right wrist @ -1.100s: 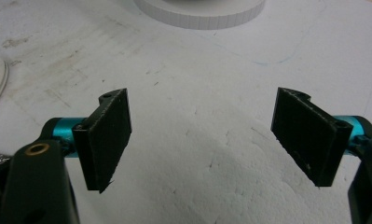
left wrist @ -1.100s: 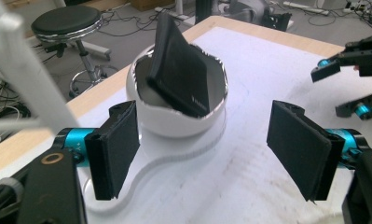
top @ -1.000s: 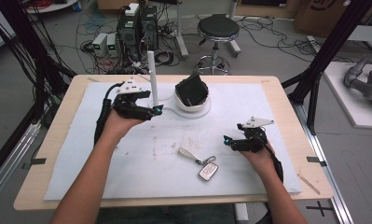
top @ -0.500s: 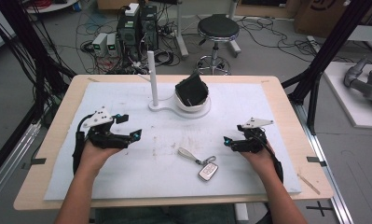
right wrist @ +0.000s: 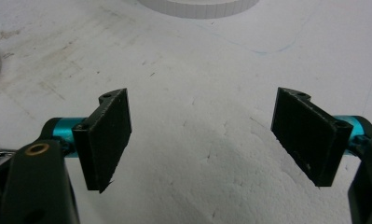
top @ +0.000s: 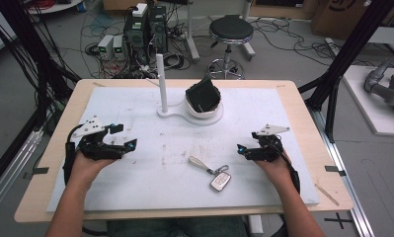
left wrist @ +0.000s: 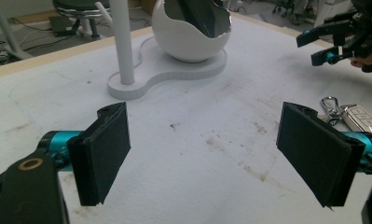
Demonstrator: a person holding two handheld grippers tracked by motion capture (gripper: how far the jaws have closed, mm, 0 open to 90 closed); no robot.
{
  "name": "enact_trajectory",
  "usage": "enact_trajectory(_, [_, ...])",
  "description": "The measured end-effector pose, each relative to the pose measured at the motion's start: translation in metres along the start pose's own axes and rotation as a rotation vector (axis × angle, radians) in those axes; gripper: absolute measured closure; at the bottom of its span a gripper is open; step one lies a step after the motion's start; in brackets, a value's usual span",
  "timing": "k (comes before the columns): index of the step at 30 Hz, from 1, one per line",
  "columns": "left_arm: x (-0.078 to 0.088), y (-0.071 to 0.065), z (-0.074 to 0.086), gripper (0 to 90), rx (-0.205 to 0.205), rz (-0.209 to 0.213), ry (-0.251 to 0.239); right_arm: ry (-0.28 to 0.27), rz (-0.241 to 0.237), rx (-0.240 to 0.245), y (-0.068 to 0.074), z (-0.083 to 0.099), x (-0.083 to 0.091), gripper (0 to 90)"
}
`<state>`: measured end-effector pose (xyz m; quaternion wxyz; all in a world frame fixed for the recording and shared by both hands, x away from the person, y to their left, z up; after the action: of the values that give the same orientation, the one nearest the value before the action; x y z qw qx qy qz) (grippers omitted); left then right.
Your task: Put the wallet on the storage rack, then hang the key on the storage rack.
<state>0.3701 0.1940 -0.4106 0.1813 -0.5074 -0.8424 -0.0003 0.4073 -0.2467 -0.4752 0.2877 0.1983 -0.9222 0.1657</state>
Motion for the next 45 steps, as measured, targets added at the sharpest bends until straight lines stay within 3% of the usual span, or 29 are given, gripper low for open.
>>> enact_trajectory(21, [0.016, 0.011, 0.008, 17.4, 0.011, -0.060, 0.022, -0.030, -0.041, 0.007, 0.011, -0.007, 0.002, 20.3])
enact_trajectory(32, [0.020, 0.019, 0.015, 17.4, 0.024, -0.082, 0.032, -0.046, -0.149, 0.056, 0.048, -0.020, 0.003, 20.3])
enact_trajectory(38, [0.019, 0.018, 0.015, 17.4, 0.023, -0.078, 0.034, -0.036, -0.226, 0.135, 0.077, -0.021, 0.006, 20.3])
enact_trajectory(45, [0.018, 0.018, 0.015, 17.4, 0.018, -0.075, 0.037, -0.027, -0.261, 0.181, 0.095, -0.022, 0.007, 20.3])
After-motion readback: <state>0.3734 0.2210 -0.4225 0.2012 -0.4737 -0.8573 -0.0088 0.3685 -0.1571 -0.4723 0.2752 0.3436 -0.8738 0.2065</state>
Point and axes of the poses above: each handheld gripper's, and its own axes: x roughly backward along the jaws, z roughly out of its underside, y roughly to its left, the point moved 7 cm from there along -x, roughly forward along the jaws, and after that the axes turned 15 degrees about z, right-handed, at the moved point
